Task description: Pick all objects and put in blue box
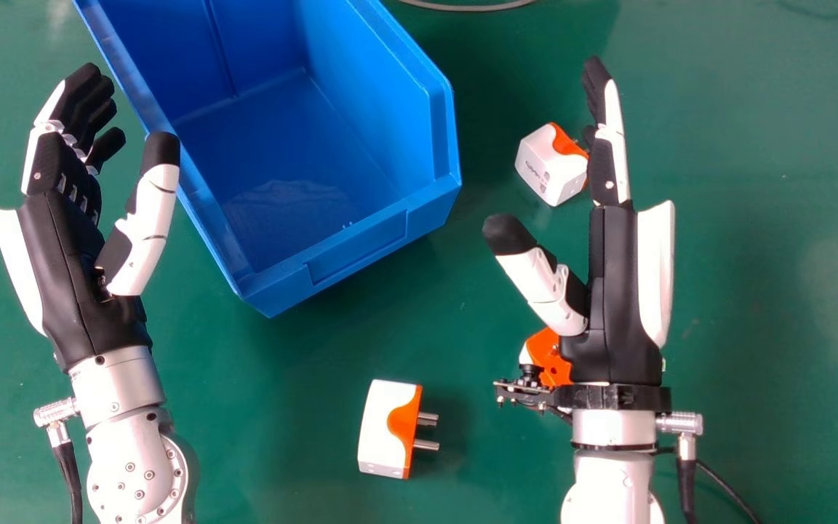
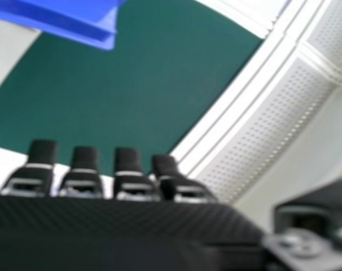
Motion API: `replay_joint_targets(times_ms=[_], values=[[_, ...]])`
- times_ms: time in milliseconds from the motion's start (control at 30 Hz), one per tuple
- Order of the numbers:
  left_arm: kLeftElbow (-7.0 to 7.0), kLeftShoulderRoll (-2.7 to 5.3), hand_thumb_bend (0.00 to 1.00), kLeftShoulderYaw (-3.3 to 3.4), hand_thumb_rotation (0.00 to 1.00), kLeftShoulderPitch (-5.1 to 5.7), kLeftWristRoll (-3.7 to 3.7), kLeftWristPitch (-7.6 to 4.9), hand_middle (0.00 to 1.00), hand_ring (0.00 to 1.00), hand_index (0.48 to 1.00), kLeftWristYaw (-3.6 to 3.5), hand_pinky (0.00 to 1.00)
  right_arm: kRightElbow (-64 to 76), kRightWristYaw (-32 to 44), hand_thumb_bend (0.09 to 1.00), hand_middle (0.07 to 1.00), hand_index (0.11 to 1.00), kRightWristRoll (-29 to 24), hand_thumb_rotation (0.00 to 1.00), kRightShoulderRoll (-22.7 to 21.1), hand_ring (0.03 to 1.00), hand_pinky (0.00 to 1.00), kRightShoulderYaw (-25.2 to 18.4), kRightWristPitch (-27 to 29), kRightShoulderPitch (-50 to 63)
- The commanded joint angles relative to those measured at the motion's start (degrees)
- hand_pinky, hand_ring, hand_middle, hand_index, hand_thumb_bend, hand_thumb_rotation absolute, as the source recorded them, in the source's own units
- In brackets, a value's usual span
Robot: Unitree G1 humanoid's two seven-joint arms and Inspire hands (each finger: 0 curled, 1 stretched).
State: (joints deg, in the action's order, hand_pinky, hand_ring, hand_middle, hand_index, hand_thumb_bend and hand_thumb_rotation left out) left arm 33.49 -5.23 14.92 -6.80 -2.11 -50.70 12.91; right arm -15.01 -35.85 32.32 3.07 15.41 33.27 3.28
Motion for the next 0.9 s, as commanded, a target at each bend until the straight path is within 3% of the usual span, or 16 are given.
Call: replay_joint_targets(times_ms=[0, 367, 467, 767, 867], values=[[-0.36, -0.05, 0.67, 0.08, 0.46, 0.23, -0.31, -1.11, 0.82, 0.83, 0.786, 0.37, 0.80, 1.3, -0.9, 0.677, 0.944, 0.942, 0.4, 1.00, 0.1, 0.948, 0.90, -0.1, 1.1, 0.0], [0.10, -0.20, 0.68, 0.10, 0.47, 0.12, -0.26, -1.48, 0.81, 0.82, 0.783, 0.28, 0.79, 1.2, -1.0, 0.667, 0.946, 0.943, 0.4, 1.00, 0.2, 0.952, 0.91, 0.0, 1.2, 0.1], [-0.27, -0.15, 0.68, 0.04, 0.47, 0.26, 0.22, -1.08, 0.81, 0.82, 0.783, -0.08, 0.79, 1.3, -0.6, 0.665, 0.947, 0.943, 0.0, 1.00, 0.2, 0.952, 0.91, 0.0, 1.4, 0.1], [-0.61, -0.17, 0.68, 0.06, 0.47, 0.69, -0.70, -1.16, 0.82, 0.82, 0.783, 0.47, 0.79, 5.5, 0.5, 0.661, 0.951, 0.948, -0.6, 1.00, -0.9, 0.953, 0.91, -2.2, -1.0, 1.7], [-0.82, -0.11, 0.68, -0.03, 0.47, 0.91, -0.63, -1.21, 0.82, 0.82, 0.783, 0.35, 0.79, 8.9, 3.1, 0.663, 0.953, 0.950, -1.0, 0.99, -2.8, 0.954, 0.91, -3.3, -2.4, 3.0]])
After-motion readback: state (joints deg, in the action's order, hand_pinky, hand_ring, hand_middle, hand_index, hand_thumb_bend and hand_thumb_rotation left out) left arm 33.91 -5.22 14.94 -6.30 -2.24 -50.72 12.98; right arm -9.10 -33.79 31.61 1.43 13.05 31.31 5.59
